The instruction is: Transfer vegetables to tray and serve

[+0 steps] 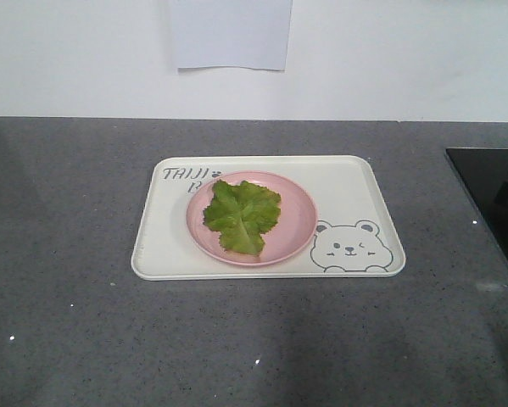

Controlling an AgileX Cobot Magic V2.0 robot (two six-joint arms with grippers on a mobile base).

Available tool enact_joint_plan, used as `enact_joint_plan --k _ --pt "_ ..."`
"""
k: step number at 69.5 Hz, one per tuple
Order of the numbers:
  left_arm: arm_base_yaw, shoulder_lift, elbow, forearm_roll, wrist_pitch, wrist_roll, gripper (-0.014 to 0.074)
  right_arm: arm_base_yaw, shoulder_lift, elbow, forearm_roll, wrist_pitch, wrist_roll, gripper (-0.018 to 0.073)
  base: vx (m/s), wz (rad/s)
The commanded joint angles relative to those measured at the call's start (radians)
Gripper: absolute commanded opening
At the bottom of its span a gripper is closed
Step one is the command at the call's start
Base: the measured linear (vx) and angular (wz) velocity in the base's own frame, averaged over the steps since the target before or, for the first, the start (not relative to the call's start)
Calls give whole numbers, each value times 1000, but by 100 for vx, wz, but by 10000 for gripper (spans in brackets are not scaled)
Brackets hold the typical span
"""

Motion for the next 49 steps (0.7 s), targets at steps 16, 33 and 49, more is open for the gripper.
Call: enact_joint_plan --k 16,33,49 --pt "4 -2 27 0 -70 -8 -6 -81 -157 115 -232 -166 282 -2 0 0" --pt "4 -2 27 0 -64 -8 -6 -128 -159 112 -240 -168 302 -2 0 0" --pt "4 -2 27 0 -63 -8 -6 -128 -159 112 -241 -168 301 -2 0 0"
